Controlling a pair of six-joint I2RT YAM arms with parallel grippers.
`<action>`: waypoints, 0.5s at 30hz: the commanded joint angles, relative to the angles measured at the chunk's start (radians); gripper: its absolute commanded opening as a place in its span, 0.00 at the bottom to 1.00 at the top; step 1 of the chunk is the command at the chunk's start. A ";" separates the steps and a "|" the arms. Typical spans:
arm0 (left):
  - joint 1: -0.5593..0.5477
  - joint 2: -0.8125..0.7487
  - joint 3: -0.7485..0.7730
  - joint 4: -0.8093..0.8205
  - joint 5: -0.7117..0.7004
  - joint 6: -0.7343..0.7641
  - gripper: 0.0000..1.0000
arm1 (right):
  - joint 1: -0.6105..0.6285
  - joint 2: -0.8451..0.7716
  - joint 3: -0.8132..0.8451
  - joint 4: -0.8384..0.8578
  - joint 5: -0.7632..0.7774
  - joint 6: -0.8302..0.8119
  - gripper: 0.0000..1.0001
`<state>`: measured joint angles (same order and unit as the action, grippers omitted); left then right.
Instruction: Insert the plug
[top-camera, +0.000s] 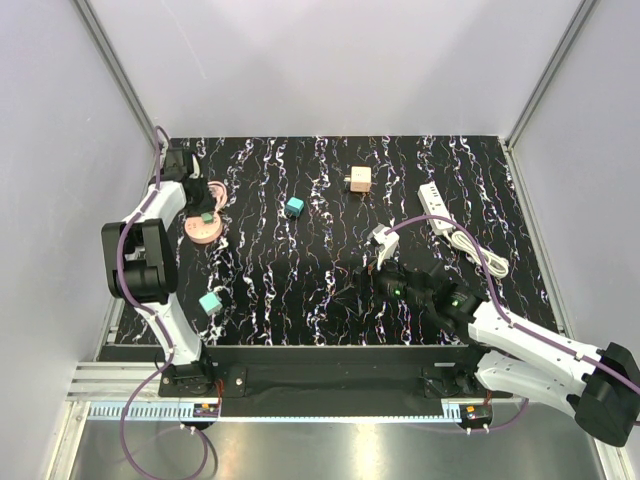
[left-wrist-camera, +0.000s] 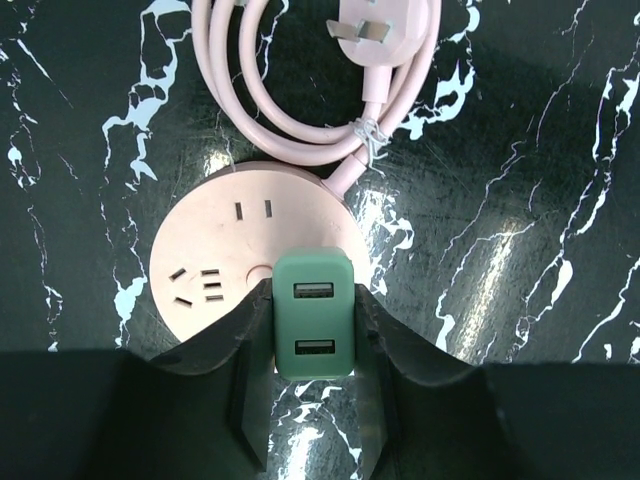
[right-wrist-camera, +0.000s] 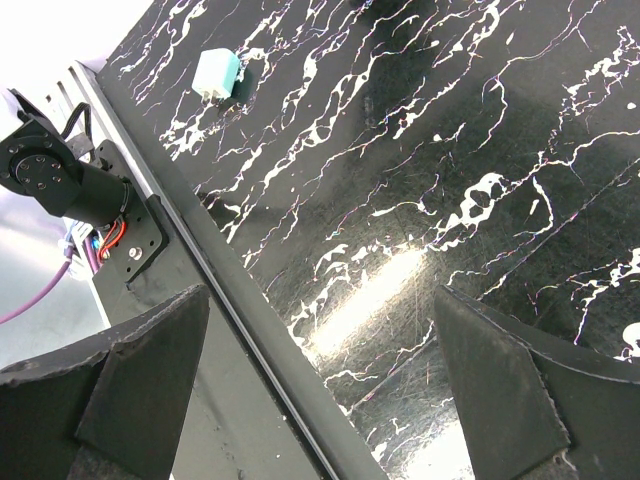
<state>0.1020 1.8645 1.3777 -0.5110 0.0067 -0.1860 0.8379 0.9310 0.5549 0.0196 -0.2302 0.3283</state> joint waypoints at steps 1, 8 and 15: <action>-0.015 0.033 -0.055 0.014 -0.031 -0.006 0.00 | 0.003 -0.001 0.000 0.049 -0.014 -0.017 1.00; -0.035 0.006 -0.109 0.037 -0.088 -0.021 0.00 | 0.003 -0.003 -0.003 0.054 -0.014 -0.011 1.00; -0.044 -0.041 -0.198 0.103 -0.119 -0.067 0.00 | 0.003 0.006 -0.003 0.062 -0.021 -0.008 1.00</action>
<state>0.0658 1.8095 1.2560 -0.3531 -0.0933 -0.2123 0.8379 0.9333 0.5549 0.0315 -0.2306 0.3286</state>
